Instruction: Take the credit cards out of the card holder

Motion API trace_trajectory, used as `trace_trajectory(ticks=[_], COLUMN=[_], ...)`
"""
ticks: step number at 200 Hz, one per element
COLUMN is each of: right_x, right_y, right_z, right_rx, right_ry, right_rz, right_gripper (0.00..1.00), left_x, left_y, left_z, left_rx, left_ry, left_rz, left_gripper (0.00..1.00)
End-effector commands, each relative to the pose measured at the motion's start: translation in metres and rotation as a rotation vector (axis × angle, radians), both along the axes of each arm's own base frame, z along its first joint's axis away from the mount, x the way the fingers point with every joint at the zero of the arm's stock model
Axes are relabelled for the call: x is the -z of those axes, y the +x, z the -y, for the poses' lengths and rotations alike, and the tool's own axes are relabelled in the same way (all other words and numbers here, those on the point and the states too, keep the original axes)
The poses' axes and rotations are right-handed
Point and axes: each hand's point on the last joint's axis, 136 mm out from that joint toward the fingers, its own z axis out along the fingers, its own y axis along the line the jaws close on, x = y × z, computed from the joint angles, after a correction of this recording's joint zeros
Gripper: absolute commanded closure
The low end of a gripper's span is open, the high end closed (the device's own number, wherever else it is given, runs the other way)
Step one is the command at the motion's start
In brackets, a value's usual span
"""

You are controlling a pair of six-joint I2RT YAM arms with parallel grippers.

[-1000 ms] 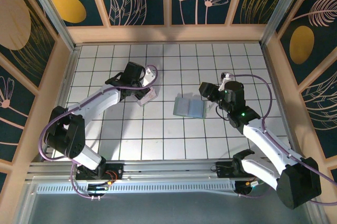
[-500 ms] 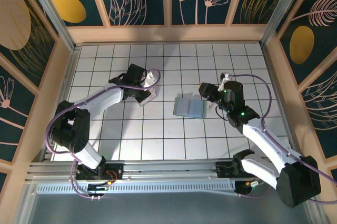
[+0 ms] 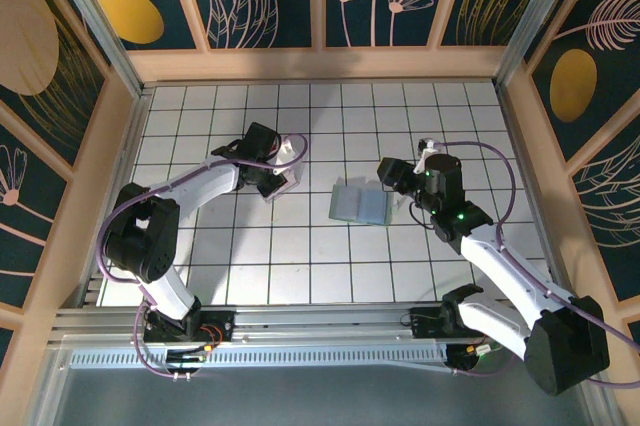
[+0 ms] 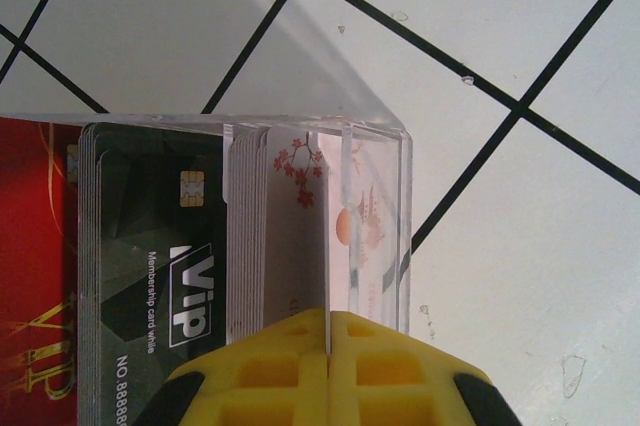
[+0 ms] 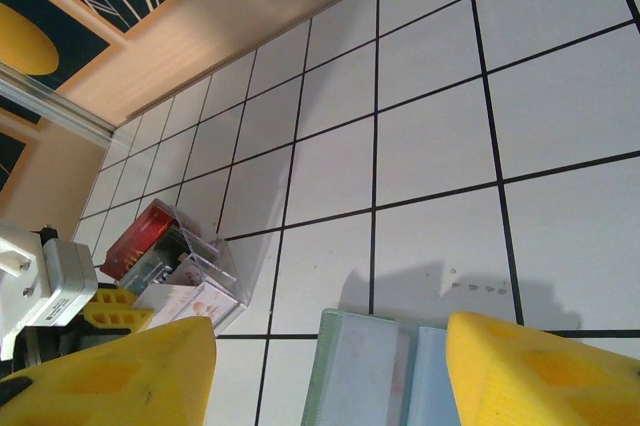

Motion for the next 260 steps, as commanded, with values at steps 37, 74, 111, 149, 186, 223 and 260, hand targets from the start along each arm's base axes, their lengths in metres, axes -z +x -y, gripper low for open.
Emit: trace_trajectory(ticks=[37,74,111,149,186,223,260], right_x=[-0.015,-0.013,-0.007,0.012,0.05,0.078,0.084], right_y=[0.007,0.007,0.006,0.007,-0.005,-0.021,-0.029], right_z=[-0.003,-0.003,-0.002,0.006,0.017,0.016,-0.007], right_rx=[-0.003,-0.006,0.0,0.049,0.101,0.118,0.081], right_ry=[0.015,0.018,0.007,-0.039,-0.101,-0.134,-0.214], right_rz=[0.037,0.031,0.009,-0.071,-0.225,-0.305,-0.317], right_gripper=[0.38,0.38,0.38,0.39,0.41,0.45,0.5], left_x=[0.004,0.009,0.006,-0.008,-0.042,-0.085,-0.133], left_y=[0.005,0.006,0.009,0.011,0.011,0.011,0.011], left_z=[0.0,0.001,0.002,0.001,0.001,-0.001,-0.006], left_rx=[0.041,0.037,0.021,0.004,-0.038,-0.134,-0.284], left_ry=[0.034,0.041,0.041,0.033,-0.024,-0.133,-0.327], left_rz=[-0.033,-0.06,-0.07,-0.055,0.009,0.107,0.237], left_gripper=[1.0,0.96,0.81,0.76,0.73,0.56,0.39])
